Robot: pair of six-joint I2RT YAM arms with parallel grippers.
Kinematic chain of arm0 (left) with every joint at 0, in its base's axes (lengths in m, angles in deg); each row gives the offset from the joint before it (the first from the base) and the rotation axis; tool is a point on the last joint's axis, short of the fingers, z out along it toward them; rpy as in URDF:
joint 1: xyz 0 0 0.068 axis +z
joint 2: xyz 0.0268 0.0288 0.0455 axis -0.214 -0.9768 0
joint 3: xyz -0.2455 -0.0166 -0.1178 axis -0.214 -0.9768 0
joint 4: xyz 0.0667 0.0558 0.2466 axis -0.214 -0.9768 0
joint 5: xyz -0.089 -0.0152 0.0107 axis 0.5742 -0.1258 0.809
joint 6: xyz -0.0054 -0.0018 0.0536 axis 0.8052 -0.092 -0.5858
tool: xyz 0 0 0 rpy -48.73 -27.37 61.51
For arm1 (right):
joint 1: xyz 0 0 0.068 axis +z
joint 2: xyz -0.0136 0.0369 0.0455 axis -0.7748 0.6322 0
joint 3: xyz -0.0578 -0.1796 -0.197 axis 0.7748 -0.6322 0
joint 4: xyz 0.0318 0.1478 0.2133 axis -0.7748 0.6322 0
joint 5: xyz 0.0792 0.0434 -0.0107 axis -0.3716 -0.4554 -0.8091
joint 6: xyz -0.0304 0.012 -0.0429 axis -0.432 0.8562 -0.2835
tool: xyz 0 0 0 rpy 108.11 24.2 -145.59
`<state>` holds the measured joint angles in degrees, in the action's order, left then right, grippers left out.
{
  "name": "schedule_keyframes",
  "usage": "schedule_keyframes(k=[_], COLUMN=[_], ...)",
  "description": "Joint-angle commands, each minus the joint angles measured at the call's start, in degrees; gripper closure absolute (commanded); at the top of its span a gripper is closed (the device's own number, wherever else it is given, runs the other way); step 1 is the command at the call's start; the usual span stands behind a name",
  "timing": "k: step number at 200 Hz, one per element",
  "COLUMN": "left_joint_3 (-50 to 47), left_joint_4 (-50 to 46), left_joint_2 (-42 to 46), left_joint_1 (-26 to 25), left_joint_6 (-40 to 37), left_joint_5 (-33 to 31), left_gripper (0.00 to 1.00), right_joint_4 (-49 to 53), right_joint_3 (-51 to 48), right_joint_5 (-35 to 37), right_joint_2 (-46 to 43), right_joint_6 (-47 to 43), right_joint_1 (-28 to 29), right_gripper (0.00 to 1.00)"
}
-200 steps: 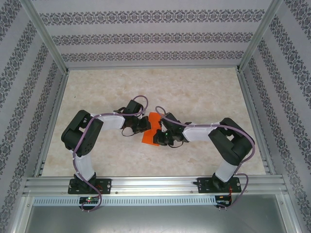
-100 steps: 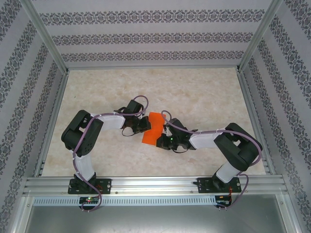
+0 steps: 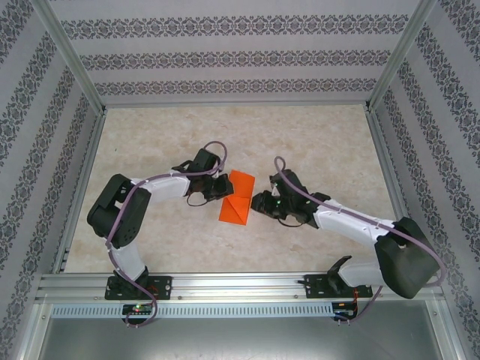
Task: Fold a paper plane with a square sheet of paper (pick it up from the middle)
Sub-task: Fold the triangle a second time at the center of the table.
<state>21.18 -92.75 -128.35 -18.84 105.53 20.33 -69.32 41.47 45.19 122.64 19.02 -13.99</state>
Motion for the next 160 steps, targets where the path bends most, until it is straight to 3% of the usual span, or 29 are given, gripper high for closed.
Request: schedule_keyframes(k=[1, 16, 39, 87, 160], left_joint_3=[5.0, 6.2, 6.1, 3.6, 4.3], left_joint_4=[-3.8, -5.7, -6.8, -4.9, -7.1], left_joint_2=[2.9, 3.2, 4.0, 3.3, -2.9], left_joint_1=[-0.2, -0.1, -0.1, -0.1, -0.1], left_joint_6=[-2.0, -2.3, -2.7, -3.6, -3.7], left_joint_5=[-1.0, -1.9, -1.8, 3.3, 1.4], left_gripper=[0.88, 0.88, 0.88, 0.90, 0.95], right_joint_4=[2.1, 1.2, -2.1, -10.4, -12.7], right_joint_3=[0.8, 1.7, 1.8, 1.6, 5.6], right_joint_5=[4.6, 4.4, 3.3, 0.5, -1.8], right_joint_2=[-0.8, 0.1, 2.6, 10.0, 19.4], right_joint_6=[-0.5, -0.5, 0.5, 2.9, 3.0], right_joint_1=[-1.9, -2.0, -1.3, -0.2, 0.9], right_gripper=[0.61, 0.54, 0.52, 0.52, 0.54])
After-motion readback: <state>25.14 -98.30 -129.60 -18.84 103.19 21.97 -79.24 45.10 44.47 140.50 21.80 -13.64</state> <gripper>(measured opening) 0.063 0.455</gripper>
